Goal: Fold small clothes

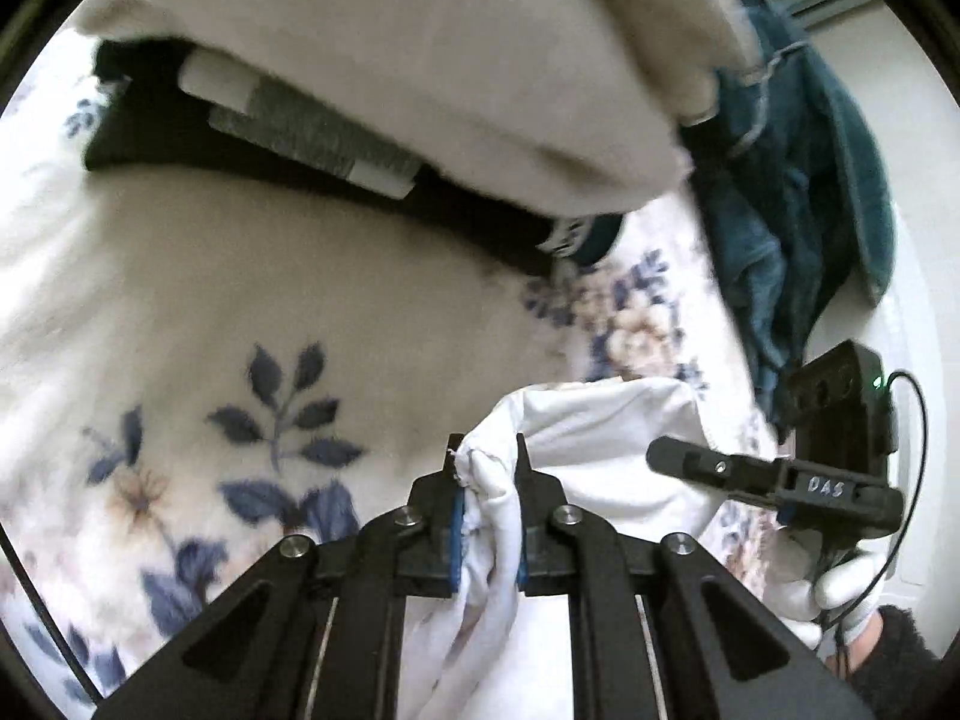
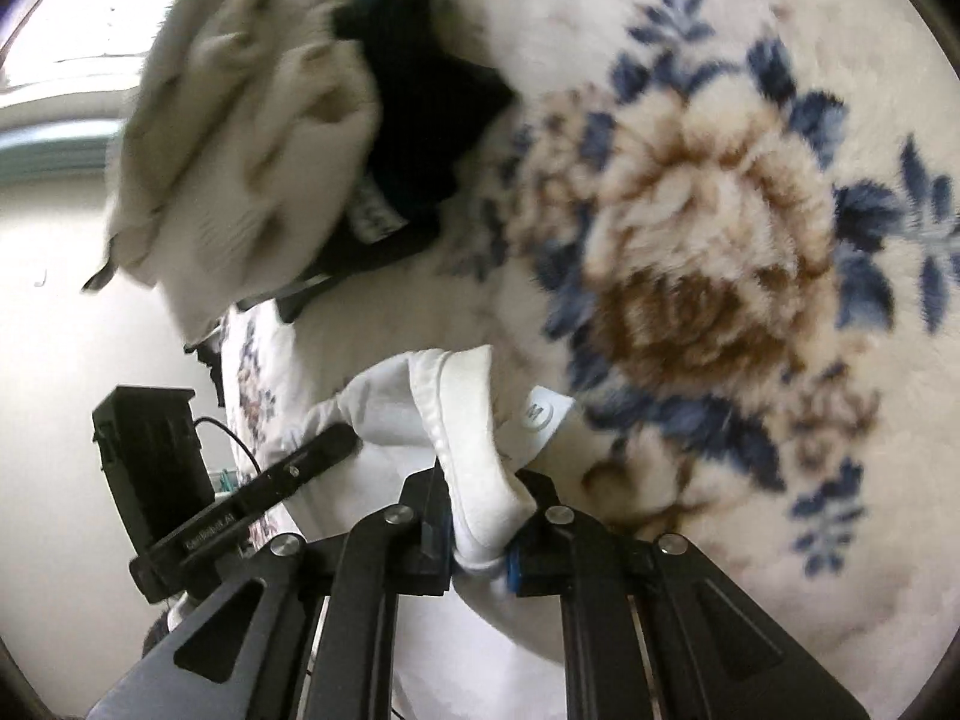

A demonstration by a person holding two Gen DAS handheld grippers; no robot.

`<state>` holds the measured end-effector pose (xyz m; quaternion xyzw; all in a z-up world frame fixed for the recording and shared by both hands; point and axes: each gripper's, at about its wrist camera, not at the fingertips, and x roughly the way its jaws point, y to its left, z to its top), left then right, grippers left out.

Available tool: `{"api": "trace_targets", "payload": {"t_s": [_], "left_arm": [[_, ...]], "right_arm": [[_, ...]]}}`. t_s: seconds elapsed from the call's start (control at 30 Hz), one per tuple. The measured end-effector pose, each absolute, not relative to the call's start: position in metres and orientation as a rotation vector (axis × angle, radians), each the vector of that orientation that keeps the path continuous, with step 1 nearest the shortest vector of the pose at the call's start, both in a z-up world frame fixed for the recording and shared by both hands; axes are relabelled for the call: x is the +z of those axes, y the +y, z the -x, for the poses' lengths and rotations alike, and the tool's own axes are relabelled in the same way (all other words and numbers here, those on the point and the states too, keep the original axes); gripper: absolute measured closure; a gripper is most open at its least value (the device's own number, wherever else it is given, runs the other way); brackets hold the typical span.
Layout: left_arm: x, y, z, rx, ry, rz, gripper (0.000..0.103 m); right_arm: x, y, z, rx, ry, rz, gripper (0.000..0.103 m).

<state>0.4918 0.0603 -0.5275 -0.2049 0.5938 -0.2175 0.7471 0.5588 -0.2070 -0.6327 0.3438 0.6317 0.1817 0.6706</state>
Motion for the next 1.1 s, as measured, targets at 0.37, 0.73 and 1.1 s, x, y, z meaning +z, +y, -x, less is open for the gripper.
{"api": "trace_targets", "payload": {"t_s": [0.37,0.73,1.1], "left_arm": [[-0.475,0.072,-0.400,-0.551,1.236,0.459,0.093],[-0.518,0.118,-0.280,-0.433,1.517,0.560,0.043],[-0.504,0.111,-0.315,-0.306,1.481,0.551,0.042]], "right_arm": [[-0.560,-0.184,-0.471,0.474,1.313,-0.676,0.091],[-0.572,-0.205,-0.324,0.575,1.573,-0.511,0.033],[-0.558,-0.249,-0.291,0.421,1.508,-0.716,0.032]]}}
